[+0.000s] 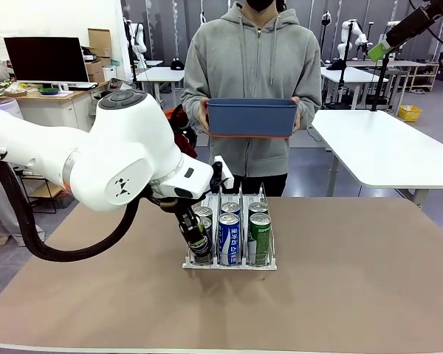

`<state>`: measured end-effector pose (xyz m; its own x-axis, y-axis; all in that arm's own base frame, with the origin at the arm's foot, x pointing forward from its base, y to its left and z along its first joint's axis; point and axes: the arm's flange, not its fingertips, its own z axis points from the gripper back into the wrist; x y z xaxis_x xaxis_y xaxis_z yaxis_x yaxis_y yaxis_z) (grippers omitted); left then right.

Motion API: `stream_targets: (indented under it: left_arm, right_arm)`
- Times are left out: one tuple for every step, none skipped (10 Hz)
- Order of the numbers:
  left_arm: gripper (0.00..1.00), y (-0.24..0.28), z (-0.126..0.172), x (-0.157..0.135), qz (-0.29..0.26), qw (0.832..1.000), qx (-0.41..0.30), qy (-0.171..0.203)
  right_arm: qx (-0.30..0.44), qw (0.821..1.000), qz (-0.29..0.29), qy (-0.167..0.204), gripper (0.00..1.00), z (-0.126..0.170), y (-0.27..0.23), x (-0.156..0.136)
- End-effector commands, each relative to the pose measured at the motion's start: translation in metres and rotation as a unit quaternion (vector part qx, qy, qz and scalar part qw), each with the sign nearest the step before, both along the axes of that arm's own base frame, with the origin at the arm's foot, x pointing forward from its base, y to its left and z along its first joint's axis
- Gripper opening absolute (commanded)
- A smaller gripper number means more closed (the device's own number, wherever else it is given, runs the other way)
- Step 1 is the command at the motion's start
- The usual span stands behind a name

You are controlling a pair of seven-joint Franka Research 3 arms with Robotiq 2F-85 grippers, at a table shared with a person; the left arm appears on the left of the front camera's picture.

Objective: Fill the beverage cans into the dispenser.
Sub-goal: Place the picked Pepsi coke in the line of the Automatic Can Dispenser with the same cans.

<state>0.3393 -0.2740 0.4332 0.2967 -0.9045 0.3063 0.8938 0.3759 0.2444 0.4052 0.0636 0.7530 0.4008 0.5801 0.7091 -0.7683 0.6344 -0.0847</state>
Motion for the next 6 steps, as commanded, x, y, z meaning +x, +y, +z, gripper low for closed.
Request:
stream_targets:
  left_arm:
    - [0.58,-0.004,-0.005,0.015,0.007,1.000,0.008,-0.015]
    - [0.58,-0.003,-0.007,0.021,0.014,1.000,0.005,-0.016]
    - [0.58,-0.003,-0.008,0.027,0.022,0.999,-0.002,-0.027]
    - [0.58,-0.003,-0.007,0.032,0.024,0.999,-0.001,-0.030]
    - [0.58,-0.004,-0.007,0.037,0.025,0.999,-0.006,-0.029]
    - [0.58,-0.005,-0.008,0.042,0.029,0.999,-0.007,-0.027]
  right_arm:
    - [0.000,1.000,0.001,0.001,1.00,0.000,0.000,-0.001]
    - [0.000,1.000,0.001,0.001,1.00,0.000,0.000,-0.001]
    - [0.000,1.000,0.001,0.001,1.00,0.000,0.000,-0.001]
    - [0.000,1.000,0.001,0.001,1.00,0.000,0.000,-0.001]
    - [0.000,1.000,0.001,0.001,1.00,0.000,0.000,-0.001]
    - [0.000,1.000,0.001,0.001,1.00,0.000,0.000,-0.001]
